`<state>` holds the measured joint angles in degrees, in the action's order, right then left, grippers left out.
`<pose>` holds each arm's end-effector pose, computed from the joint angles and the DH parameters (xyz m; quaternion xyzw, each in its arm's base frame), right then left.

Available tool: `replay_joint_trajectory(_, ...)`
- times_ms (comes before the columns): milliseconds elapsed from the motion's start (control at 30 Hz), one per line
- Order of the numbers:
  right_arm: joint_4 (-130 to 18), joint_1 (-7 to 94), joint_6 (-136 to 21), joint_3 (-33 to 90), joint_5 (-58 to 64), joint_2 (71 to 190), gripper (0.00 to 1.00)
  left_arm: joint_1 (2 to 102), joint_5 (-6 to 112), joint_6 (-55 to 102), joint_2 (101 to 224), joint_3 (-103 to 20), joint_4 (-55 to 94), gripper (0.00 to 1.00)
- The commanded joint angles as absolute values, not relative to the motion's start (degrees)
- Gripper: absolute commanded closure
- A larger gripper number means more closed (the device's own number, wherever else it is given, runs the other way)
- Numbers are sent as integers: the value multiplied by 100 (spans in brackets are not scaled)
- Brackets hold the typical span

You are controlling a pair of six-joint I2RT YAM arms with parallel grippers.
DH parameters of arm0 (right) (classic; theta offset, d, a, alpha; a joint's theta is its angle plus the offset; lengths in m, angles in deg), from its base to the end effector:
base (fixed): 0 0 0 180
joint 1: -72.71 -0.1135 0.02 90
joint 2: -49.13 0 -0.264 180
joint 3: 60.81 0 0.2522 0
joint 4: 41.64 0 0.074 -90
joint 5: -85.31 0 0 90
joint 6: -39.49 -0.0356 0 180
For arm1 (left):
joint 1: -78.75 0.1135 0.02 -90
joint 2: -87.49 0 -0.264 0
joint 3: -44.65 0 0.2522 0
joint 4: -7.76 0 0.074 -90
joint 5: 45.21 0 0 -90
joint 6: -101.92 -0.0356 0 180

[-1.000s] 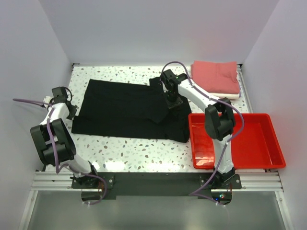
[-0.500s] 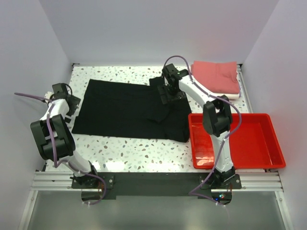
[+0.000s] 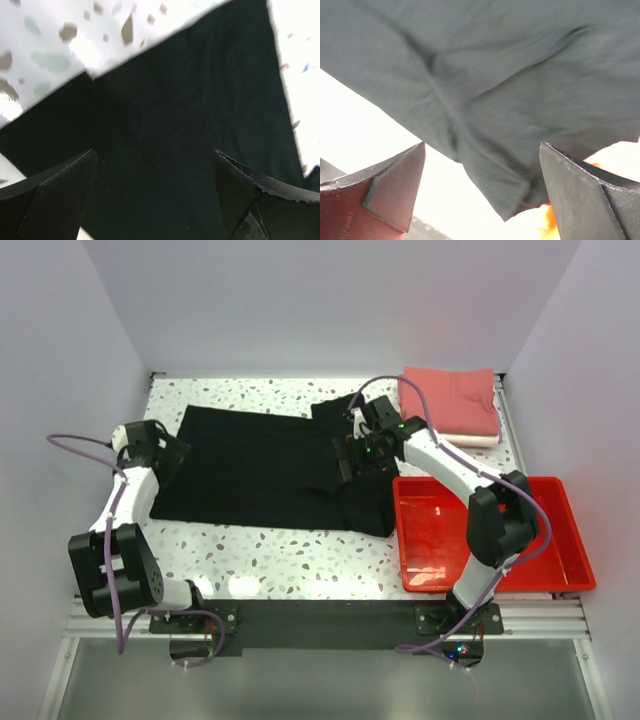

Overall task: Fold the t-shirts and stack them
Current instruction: Fold the tshirt

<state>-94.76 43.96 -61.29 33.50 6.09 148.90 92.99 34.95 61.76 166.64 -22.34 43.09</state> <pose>0.3235 0.1851 0.2567 -0.1748 0.9427 0.1763 0.2231 0.2801 0.0774 0.2392 -0.5190 0.7706 -0.0343 0.3683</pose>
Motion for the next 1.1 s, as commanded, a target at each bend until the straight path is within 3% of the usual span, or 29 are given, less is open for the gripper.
replay_joint_trajectory(0, -8653, 4029, -6430, 2881, 1385, 15047, 1, 9228, 3741, 5991, 16773, -1807, 4121, 0)
replay_joint_trajectory(467, -7659, 3685, -6562, 3336, 1403, 16224, 1, 9237, 3600, 5692, 17274, -1604, 4060, 0)
replay_joint_trajectory(667, -7264, 3685, -6439, 4572, 1411, 16909, 1, 9237, 3565, 5674, 17160, -1604, 4130, 0)
replay_joint_trajectory(833, -7983, 3685, -6133, 5647, 1377, 17455, 1, 9228, 3565, 5622, 17081, -1675, 4235, 0)
replay_joint_trajectory(1067, -8212, 3685, -6105, 4326, 1007, 16122, 1, 9237, 3837, 5595, 16931, -1728, 4139, 0)
